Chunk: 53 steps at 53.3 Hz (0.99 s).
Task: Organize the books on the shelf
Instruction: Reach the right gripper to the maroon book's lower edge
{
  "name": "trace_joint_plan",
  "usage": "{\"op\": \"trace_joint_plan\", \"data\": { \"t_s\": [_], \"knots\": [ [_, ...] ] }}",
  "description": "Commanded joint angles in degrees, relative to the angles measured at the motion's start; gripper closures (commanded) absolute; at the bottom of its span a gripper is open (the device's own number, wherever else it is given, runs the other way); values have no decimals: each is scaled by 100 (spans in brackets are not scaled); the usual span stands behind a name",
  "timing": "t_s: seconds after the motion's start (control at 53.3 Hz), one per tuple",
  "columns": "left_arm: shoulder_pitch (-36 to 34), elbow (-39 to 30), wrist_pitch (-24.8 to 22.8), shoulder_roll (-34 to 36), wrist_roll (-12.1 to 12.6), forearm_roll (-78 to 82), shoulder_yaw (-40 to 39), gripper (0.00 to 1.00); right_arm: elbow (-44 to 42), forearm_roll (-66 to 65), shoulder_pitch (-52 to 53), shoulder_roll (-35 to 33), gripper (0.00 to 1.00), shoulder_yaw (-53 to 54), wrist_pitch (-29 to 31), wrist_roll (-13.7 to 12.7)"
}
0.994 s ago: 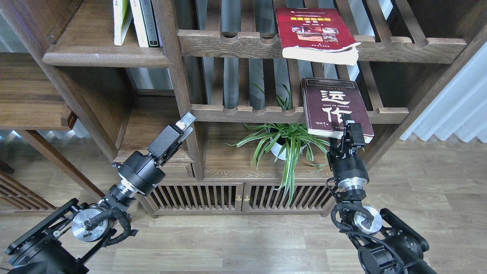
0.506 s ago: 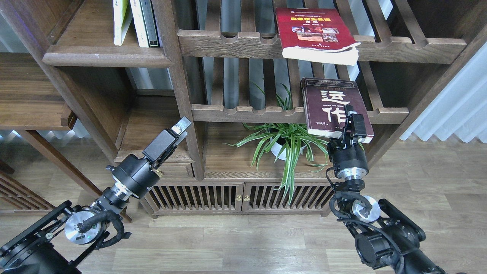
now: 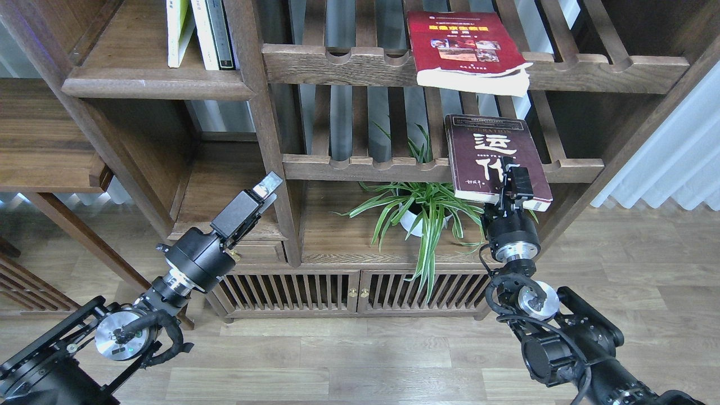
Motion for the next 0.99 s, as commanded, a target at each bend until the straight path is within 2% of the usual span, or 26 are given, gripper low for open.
{"op": "trace_joint_plan", "data": {
  "t_s": [0.0, 0.113, 0.263, 0.488, 0.544, 0.638, 0.694, 0.769, 0.825, 0.975],
  "knots": [
    [1, 0, 0, 0, 0, 0, 1, 0, -129, 23, 80, 17, 14, 1, -12, 3],
    [1, 0, 0, 0, 0, 0, 9, 0, -164, 40, 89, 43, 28, 19, -12, 3],
    [1, 0, 0, 0, 0, 0, 9, 0, -164, 31, 89, 113, 33, 177, -12, 3],
    [1, 0, 0, 9, 0, 9, 9, 0, -235, 31, 98, 131, 51, 195, -3, -6],
    [1, 0, 0, 9, 0, 9, 9, 0, -235, 31, 89, 131, 58, 195, 6, -6],
    [63, 0, 0, 0, 0, 9, 9, 0, -235, 31, 89, 114, 79, 203, 41, -6],
    [80, 0, 0, 0, 0, 18, 9, 0, -243, 31, 89, 114, 88, 212, 50, -6],
    [124, 0, 0, 0, 0, 18, 10, 0, -235, 31, 89, 114, 90, 221, 59, -6],
    [185, 0, 0, -9, 0, 18, 18, 0, -235, 31, 89, 122, 96, 247, 76, -6],
    [230, 18, 0, -18, -9, 44, 9, 0, -235, 40, 89, 122, 96, 247, 103, -15]
  ]
}}
